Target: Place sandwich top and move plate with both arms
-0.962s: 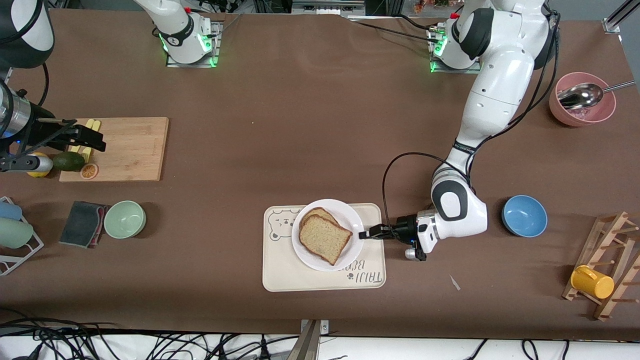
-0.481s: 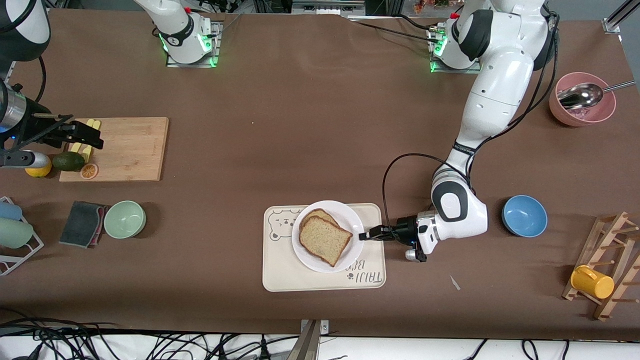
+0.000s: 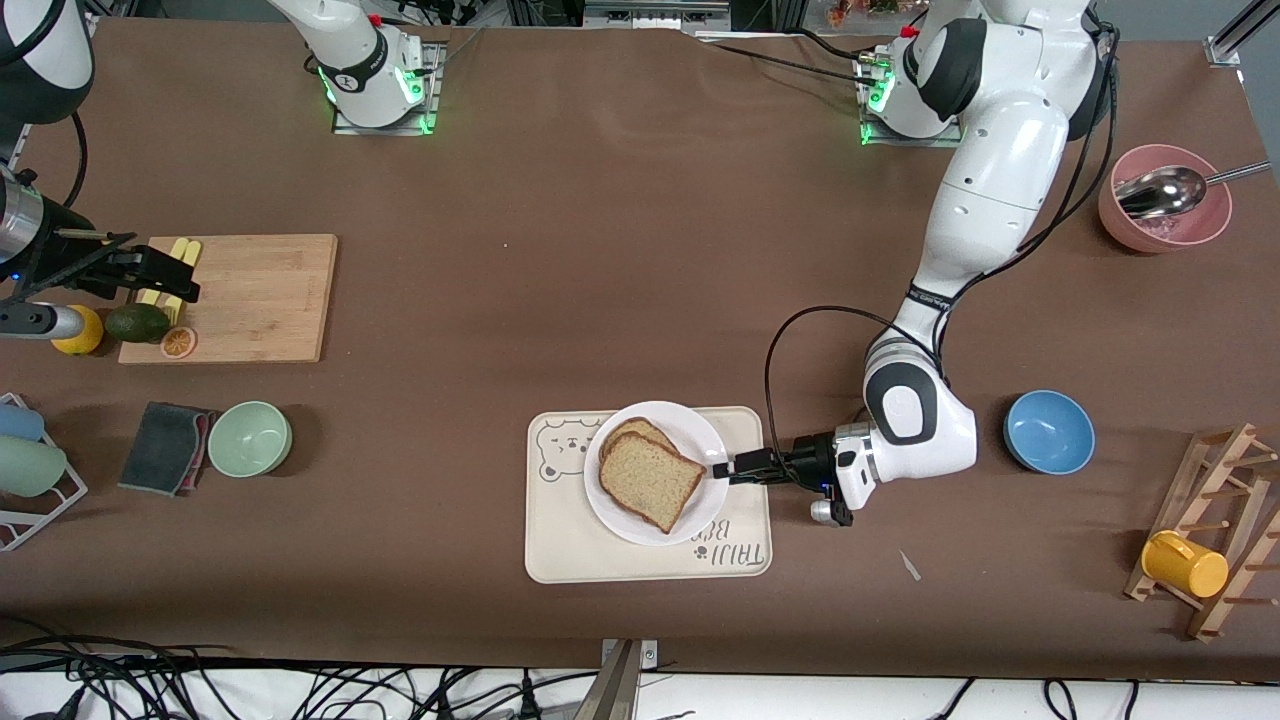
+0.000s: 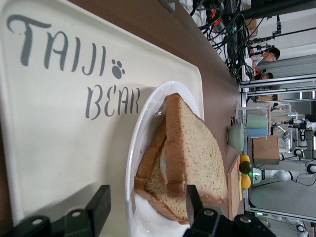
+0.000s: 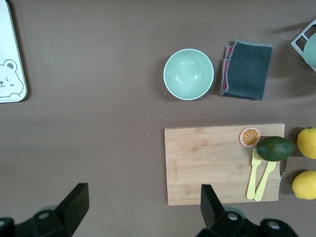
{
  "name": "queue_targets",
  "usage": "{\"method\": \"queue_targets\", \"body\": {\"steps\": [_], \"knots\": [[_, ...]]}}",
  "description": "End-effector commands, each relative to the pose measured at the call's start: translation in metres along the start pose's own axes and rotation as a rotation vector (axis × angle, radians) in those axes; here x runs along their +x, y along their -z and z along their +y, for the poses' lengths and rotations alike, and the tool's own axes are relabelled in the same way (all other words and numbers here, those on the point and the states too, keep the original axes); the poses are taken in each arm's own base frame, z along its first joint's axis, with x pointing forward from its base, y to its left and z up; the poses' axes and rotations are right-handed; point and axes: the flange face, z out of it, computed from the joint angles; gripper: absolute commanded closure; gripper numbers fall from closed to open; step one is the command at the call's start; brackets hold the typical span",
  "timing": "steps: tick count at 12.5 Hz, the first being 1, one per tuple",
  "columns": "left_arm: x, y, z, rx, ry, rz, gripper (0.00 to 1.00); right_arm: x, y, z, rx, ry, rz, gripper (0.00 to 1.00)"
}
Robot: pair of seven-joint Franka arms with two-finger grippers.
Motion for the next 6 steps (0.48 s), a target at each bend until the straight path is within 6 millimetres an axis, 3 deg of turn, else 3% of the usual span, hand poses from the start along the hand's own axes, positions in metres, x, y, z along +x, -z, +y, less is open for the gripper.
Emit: {"method": "queue_targets", "body": {"steps": [1, 4, 6], "knots": [[0.008, 0.015, 0.005, 0.049, -0.015, -0.026, 0.00, -0.003, 0.008, 0.000, 0.029, -0.008, 0.006, 0.00], [0.012, 0.029, 0.013, 0.079, -0.051, -0.063, 0.00, -0.002, 0.011, -0.008, -0.010, -0.008, 0.015, 0.00], [0.014, 0.036, 0.032, 0.066, -0.005, -0.073, 0.00, 0.000, 0.019, -0.007, -0.015, -0.043, 0.035, 0.00]]}}
